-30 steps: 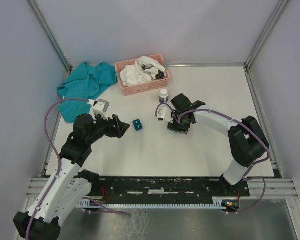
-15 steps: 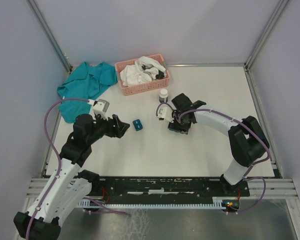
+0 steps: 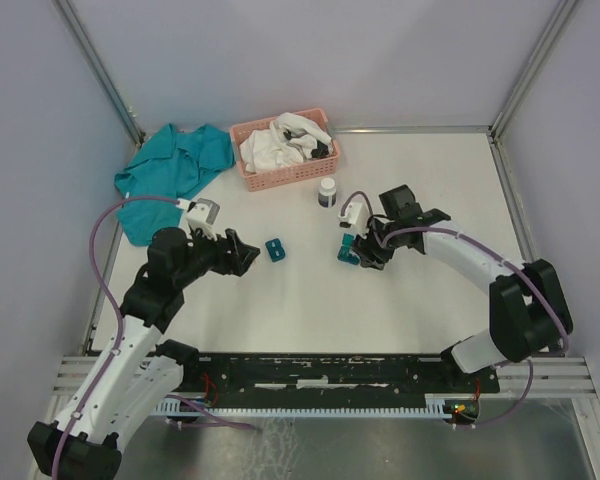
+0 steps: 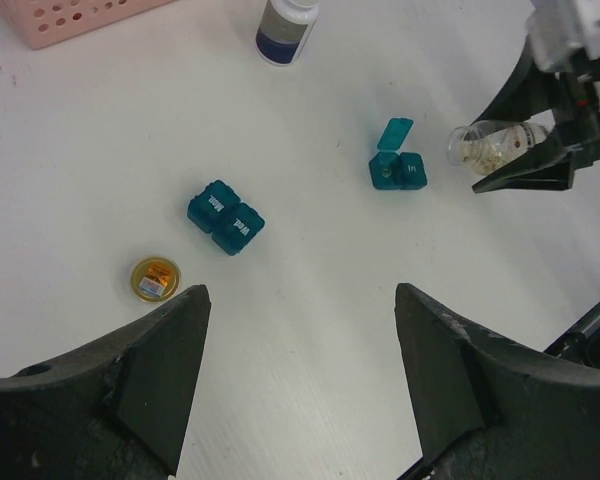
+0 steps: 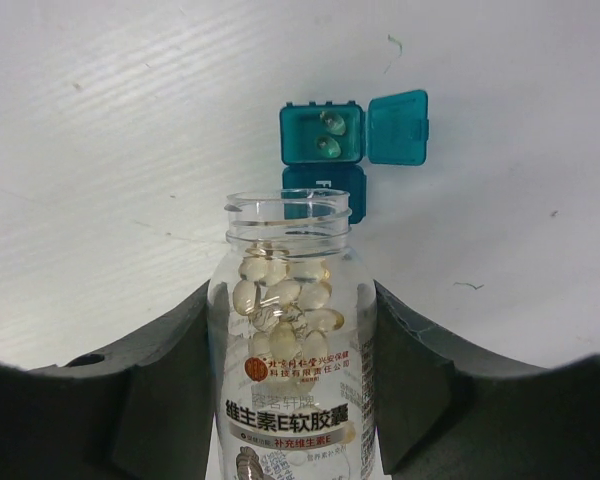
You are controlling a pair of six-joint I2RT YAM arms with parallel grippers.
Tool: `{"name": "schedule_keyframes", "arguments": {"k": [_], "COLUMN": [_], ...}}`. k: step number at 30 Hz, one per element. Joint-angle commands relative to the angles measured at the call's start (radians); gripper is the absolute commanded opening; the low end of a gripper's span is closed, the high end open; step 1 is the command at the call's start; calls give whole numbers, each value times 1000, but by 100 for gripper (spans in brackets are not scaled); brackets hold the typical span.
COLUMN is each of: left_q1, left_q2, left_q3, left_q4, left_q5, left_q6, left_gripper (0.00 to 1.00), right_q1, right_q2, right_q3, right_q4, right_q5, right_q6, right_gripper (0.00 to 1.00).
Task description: Sort the pills into containers
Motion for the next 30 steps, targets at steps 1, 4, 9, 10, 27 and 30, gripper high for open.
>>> {"name": "schedule_keyframes", "arguments": {"k": [1,4,9,10,27,30], "left_q1": [9,10,10,10,-9,-73], "left_q2": [16,43,82,84,407,525], "left_q3": [8,14,14,4,9,69], "left_q4": [45,41,77,100,67,22], "left_q5": [0,-2,65,68,-350,-497], "left_q6": [33,19,-142,-192,-295,-295], "left_gripper": [82,82,81,81,74,75], "right_q1": [-35,-56,-81,-82,-83,-83], "right_q2": [-183,-298,-451,-473,-670,-656], "right_q3": [-72,-121,-218,-230,-301,-277], "right_q4": [201,317,672,739,1004,949], "right_q5": [-259,-361,-519,-544,-608,-603], "right_q6": [78,173,453,514,836,815], "right_gripper": [1,1,1,1,1,1]}}
